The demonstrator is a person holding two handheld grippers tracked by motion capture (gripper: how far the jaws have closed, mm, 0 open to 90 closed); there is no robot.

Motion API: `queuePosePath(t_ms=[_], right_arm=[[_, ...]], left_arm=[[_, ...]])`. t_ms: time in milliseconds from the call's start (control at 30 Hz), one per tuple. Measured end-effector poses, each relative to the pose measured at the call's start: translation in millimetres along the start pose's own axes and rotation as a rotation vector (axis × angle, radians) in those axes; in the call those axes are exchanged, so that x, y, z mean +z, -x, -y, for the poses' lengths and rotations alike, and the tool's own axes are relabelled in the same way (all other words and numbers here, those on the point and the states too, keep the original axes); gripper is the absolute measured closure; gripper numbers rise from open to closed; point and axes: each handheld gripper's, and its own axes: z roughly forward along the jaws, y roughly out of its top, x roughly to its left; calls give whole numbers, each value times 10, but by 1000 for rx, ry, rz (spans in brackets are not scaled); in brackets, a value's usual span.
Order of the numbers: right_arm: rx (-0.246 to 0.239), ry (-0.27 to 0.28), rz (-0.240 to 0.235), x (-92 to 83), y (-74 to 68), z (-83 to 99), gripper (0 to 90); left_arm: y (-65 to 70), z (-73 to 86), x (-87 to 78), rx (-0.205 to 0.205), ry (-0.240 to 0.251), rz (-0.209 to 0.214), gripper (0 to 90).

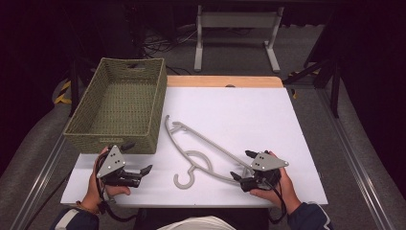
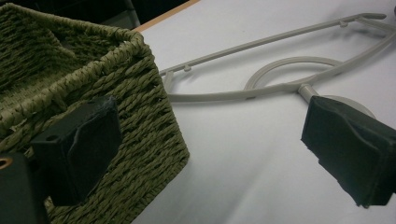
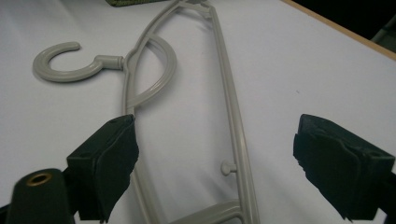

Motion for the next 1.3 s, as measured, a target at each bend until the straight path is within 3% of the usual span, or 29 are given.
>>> queuePosePath(t_ms=[267,367,633,833,1067,1300], right_arm=[[8,-31,-46,54,-5,-29,155],[6,-61,-86,85,0,-57,192],[-14,-170,-170,190,-29,-100,259],[-46,-288,-216,289,-69,-126,382],[-44,-345,-260,312,-75,-131,456],[-53,-419,-271,292,-24,-132,567]], left_arm=[[30,0,-12,-1,10,6,39],[35,21,-28,1,-3,1,39],[50,44,-52,-11,-14,3,41],[48,51,-43,-19,-28,15,43],[55,58,-20,-16,-38,26,46],[43,63,-13,-22,-49,36,50]])
